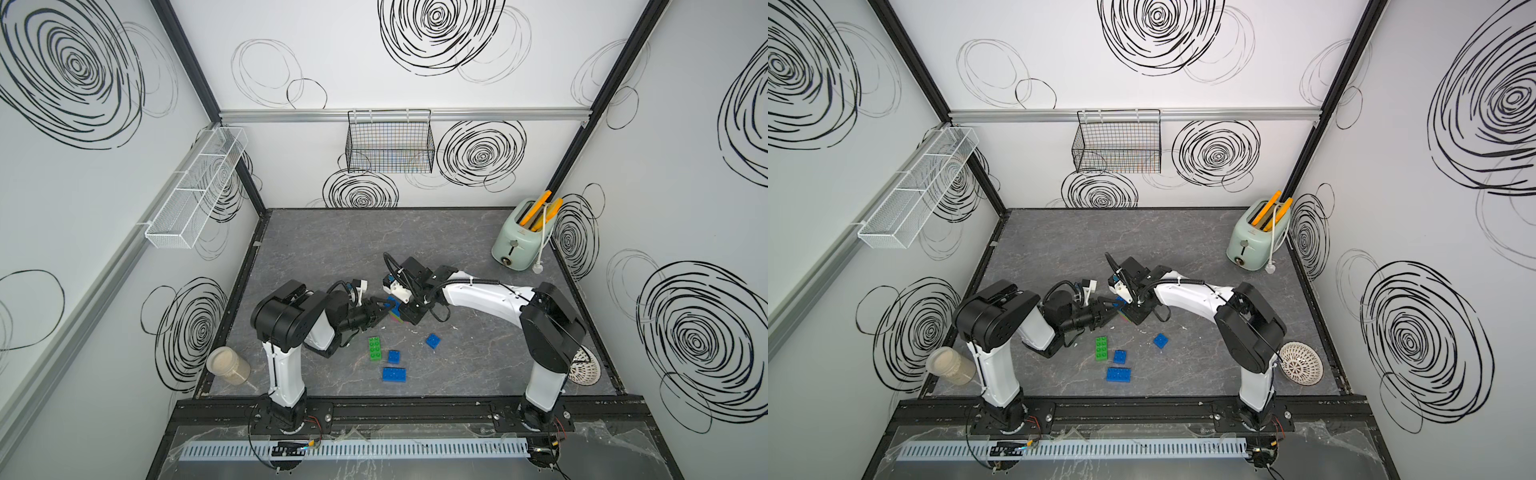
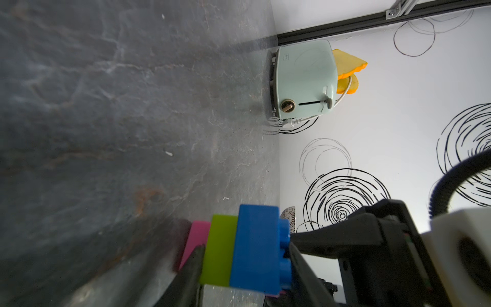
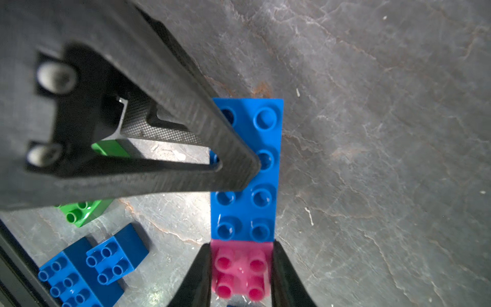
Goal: Assemble a heart with lego
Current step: Assemble the lego brick with the lego brick, then pick up the lego brick from the center of the board.
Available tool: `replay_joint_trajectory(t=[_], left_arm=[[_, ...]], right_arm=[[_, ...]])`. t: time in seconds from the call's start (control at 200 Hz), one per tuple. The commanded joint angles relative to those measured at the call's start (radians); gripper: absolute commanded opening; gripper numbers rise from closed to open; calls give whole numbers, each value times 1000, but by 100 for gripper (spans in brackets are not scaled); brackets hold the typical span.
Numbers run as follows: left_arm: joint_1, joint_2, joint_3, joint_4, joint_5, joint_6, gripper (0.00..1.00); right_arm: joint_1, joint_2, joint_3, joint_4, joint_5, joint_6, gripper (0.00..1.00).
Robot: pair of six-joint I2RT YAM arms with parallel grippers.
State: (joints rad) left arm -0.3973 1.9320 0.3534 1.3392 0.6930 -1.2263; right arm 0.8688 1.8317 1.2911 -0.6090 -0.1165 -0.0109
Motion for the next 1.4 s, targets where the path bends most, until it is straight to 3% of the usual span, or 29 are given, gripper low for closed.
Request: replay_joint_trajectory(t=[0.0, 0.235, 0.37, 0.81, 0.945, 1.396], left_arm=[[-15, 5, 12, 52, 45, -24, 31], [-3, -1, 5, 48, 31, -21, 31], [-3, -1, 5, 48, 25, -22, 31], [-8, -43, -11, 43, 6, -33, 45], [-8, -51, -12, 34, 4, -29, 52], [-1, -41, -14, 37, 4, -30, 55]], right_arm=[[-11, 64, -30, 61, -78, 30, 26], [-96, -150, -58, 95, -128, 38, 63], [-120, -202, -86, 76, -119, 36, 70], [-114, -224, -120, 67, -107, 20, 73], [-61, -253, -137, 50, -77, -1, 73], [110, -339, -229, 22, -30, 55, 73]])
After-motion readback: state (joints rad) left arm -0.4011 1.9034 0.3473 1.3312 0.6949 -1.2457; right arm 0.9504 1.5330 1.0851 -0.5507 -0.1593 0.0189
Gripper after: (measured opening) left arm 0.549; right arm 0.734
